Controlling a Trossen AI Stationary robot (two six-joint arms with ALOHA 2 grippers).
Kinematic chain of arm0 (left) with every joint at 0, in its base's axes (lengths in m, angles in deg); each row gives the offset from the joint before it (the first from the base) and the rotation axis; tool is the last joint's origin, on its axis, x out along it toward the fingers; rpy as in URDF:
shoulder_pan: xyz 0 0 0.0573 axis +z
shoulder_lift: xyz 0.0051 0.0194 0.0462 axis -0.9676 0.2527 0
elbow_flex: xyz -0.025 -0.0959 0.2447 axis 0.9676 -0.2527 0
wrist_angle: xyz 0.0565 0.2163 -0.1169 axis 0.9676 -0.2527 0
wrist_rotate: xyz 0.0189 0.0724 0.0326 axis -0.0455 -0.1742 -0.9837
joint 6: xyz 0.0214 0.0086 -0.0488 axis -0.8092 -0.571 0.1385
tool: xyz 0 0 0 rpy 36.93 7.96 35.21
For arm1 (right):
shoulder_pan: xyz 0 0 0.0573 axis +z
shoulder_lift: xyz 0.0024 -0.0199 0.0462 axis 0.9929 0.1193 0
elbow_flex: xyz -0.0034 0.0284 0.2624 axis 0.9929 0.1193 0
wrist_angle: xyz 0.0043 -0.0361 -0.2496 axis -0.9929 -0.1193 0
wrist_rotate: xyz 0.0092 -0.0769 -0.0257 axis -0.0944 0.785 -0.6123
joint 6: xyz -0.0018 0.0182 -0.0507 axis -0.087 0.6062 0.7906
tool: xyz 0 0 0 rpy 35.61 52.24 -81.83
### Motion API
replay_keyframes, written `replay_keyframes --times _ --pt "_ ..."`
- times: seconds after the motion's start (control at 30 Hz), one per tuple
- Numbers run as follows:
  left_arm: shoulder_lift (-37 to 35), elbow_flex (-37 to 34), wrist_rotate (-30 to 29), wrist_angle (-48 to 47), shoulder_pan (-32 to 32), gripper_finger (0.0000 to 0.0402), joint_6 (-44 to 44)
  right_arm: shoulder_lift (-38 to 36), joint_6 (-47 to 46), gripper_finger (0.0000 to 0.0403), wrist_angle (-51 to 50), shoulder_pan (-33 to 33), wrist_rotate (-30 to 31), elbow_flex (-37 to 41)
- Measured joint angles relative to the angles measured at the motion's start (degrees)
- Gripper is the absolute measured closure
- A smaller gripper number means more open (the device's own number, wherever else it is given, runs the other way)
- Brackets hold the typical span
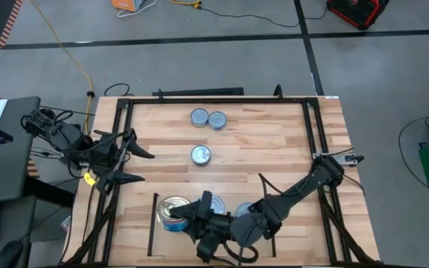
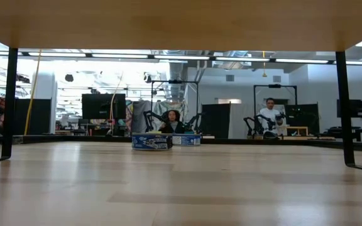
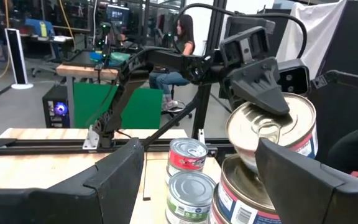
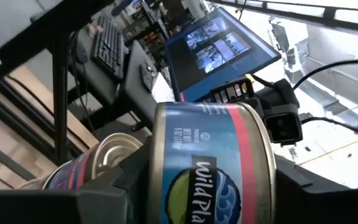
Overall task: Stack canned seafood by type on shelf
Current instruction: Put the blue and pink tuna can on the top of the left stacked tuna cans on the shelf
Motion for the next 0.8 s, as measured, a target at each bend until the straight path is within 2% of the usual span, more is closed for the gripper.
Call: replay_keyframes --times 0.3,0.5,0.8 --pt "0.0 0.0 0.0 0.0 0.0 0.0107 0.0 0.0 -5.3 0.0156 -0.8 -1.8 -5.8 0.0" --pt "0.0 0.0 0.0 0.0 0.0 0.0107 0.0 0.0 -8.1 0.0149 -2.6 -1.8 -6.6 0.0" --pt "0.0 0.0 -0.1 0.1 0.0 0.0107 0.0 0.0 -11.4 0.0098 -3.2 -1.8 -6.7 0.0"
